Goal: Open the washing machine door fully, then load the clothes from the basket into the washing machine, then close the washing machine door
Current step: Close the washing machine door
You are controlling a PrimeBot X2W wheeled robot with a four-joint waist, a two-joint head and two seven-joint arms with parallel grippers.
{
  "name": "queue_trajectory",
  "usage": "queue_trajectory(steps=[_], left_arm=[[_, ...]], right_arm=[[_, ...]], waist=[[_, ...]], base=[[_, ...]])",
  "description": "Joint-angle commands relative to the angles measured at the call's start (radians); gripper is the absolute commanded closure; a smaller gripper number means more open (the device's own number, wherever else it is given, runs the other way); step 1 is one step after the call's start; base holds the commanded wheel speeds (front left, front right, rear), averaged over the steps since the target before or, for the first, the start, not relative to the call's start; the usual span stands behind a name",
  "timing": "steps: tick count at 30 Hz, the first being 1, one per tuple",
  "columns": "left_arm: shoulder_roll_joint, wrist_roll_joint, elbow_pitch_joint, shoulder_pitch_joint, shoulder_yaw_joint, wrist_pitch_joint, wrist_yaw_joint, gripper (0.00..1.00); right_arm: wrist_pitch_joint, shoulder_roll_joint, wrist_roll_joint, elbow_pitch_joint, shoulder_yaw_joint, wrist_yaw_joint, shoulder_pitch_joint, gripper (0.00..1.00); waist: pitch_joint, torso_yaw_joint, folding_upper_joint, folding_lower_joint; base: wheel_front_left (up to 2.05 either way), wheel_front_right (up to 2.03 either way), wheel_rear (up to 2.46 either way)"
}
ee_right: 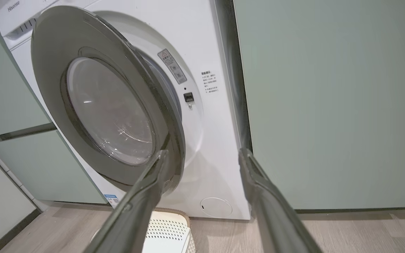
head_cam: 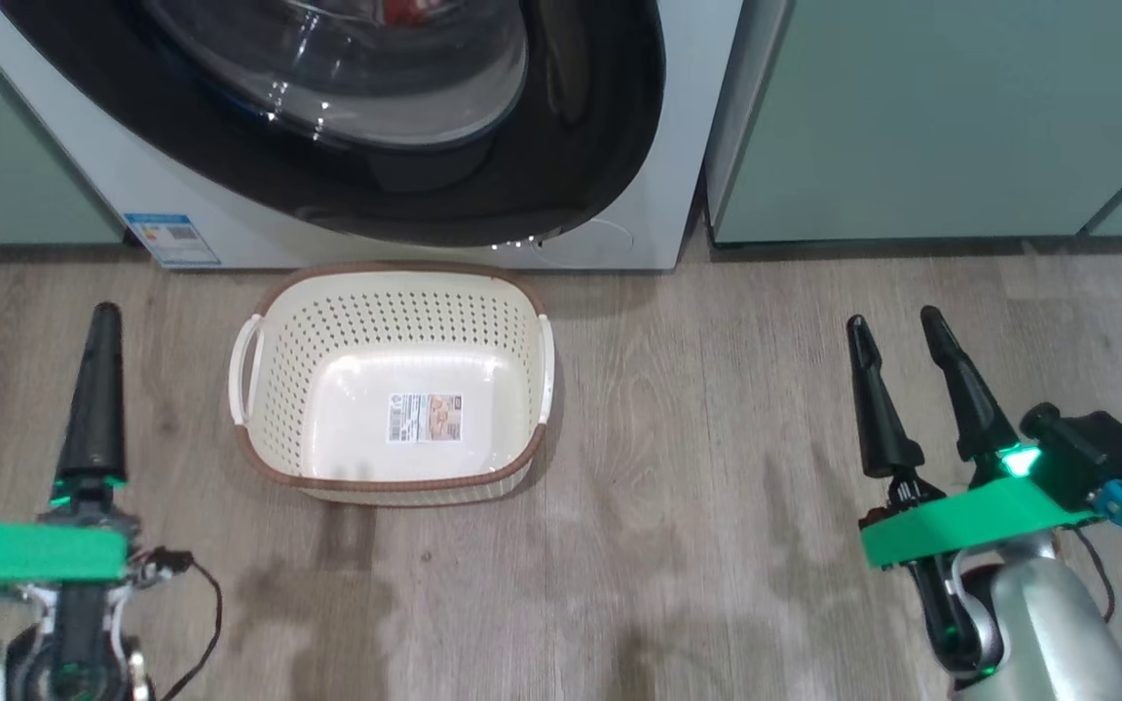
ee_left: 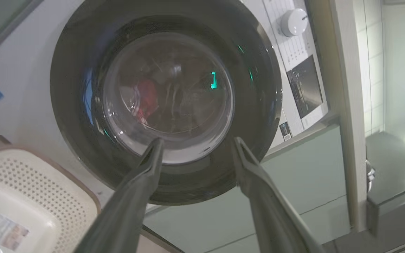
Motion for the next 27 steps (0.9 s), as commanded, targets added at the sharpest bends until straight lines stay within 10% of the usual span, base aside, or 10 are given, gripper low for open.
queue_trajectory(steps=[1,12,27], left_arm=[[0.025,0.042,-0.047,-0.006,0.018,-0.028,-0.009,0.0],[0.125,0.717,-0.041,0.046,-0.128,-0.242,0.109,0.0],[0.168,0.943,0.054,0.148,-0.219,-0.289,0.178,0.0]], right_arm=[[0.004,-0.003,-0.011,-0.038,0.016,0.0,-0.009,0.0],[0.054,-0.003,-0.056,-0.083,-0.005,0.0,0.033,0.0],[0.098,-0.003,-0.077,-0.111,-0.024,0.0,0.134,0.0]], waist=[[-0.011,0.0,-0.0001,0.0001],[-0.078,0.002,-0.0001,0.0001],[-0.148,0.009,-0.0001,0.0001]], base=[[0.0,0.0,0.0],[0.0,0.0,0.0],[0.0,0.0,0.0]])
